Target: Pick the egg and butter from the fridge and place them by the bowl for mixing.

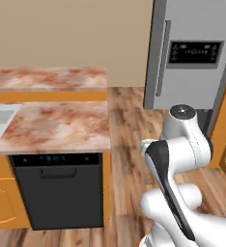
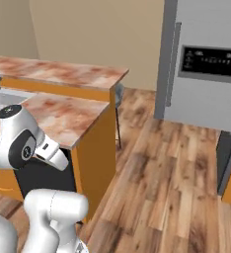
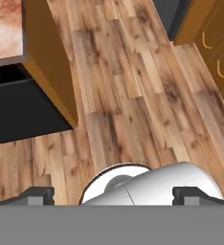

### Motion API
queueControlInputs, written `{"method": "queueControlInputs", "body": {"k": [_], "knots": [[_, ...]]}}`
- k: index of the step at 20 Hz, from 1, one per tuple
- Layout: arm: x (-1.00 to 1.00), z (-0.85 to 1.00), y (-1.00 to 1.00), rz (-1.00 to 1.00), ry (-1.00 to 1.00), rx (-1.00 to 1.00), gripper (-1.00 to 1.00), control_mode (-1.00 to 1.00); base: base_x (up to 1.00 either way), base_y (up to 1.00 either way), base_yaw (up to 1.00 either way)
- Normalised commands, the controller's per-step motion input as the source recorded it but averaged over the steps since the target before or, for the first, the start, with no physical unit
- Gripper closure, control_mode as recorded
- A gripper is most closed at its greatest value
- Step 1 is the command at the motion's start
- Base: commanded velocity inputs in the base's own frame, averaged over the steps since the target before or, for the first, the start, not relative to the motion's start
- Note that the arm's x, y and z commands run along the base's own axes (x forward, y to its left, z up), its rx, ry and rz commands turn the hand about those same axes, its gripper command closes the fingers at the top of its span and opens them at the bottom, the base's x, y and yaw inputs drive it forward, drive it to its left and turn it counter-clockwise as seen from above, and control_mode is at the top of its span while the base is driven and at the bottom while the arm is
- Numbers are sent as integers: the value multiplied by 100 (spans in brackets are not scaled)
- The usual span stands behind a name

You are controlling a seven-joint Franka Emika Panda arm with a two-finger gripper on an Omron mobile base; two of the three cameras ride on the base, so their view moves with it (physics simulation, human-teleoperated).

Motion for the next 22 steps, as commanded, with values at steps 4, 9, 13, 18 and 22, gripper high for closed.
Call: {"method": "queueControlInputs", "body": {"k": [4,9,13,18,22], "knots": [[0,0,0,0,0,0,-100,100,21,100,-2],[0,0,0,0,0,0,-100,100,27,100,-21],[0,0,0,0,0,0,-100,100,8,100,-20],[0,0,0,0,0,0,-100,100,-13,100,-10],[0,0,0,0,0,0,-100,100,0,100,-1]]}}
